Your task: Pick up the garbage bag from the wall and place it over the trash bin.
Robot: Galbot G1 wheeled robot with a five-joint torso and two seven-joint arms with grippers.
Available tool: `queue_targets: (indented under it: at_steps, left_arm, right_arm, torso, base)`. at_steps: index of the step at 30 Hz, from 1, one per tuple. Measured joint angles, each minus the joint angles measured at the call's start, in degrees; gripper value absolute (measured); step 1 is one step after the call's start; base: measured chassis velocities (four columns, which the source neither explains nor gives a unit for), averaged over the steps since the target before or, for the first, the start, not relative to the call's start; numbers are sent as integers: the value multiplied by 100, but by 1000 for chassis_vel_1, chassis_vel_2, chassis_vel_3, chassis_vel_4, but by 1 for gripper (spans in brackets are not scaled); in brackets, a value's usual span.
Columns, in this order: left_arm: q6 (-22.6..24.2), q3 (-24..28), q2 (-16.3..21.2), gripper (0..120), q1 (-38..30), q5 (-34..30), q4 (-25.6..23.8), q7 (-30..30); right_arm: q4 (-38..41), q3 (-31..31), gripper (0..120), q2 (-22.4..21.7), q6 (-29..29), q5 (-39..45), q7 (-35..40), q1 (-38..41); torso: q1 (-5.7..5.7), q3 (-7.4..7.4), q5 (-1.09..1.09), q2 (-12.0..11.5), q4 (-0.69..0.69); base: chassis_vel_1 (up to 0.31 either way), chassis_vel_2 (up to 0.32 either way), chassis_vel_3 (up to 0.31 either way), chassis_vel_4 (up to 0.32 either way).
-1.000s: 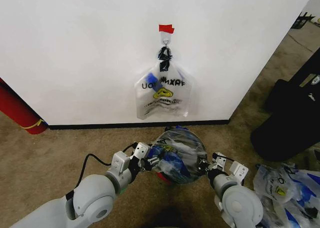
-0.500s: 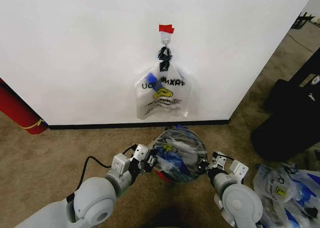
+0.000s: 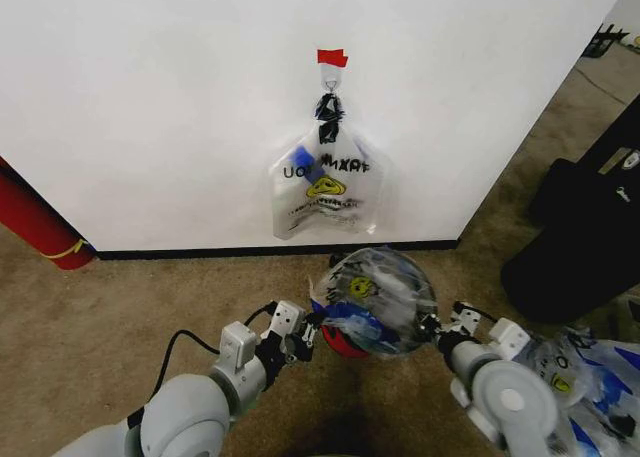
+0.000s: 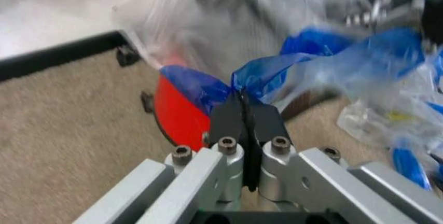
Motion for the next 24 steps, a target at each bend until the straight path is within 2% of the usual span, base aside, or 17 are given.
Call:
queue_targets:
  at_steps: [4,12,20,24]
  left_arm:
    - [-324,304,-131,0,276,831,480,175]
    - [-774,707,-535,0,35,2030,1440,215]
    - [-815,700,-782,0,6,2206,1814,164]
    - [-725,672,-823,0,13,2153,1747,176]
  right_arm:
    - [59,30,0,-4,-69,184,62,-20]
    - [227,5,0,14,-172,250,59,-115]
    - [343,-74,0,32,-275,235,22,-216]
    - [343,-107,0,18,-281,169,-28,-204]
  torso:
    - [0,0,-3,0,2]
    - [0,0,-3,0,-1]
    - [0,0,-3,0,0]
    - [0,0,-2,0,0]
  base:
    - [0,0,0,0]
    - [0,0,0,0]
    - [0,0,0,0]
    - [0,0,0,0]
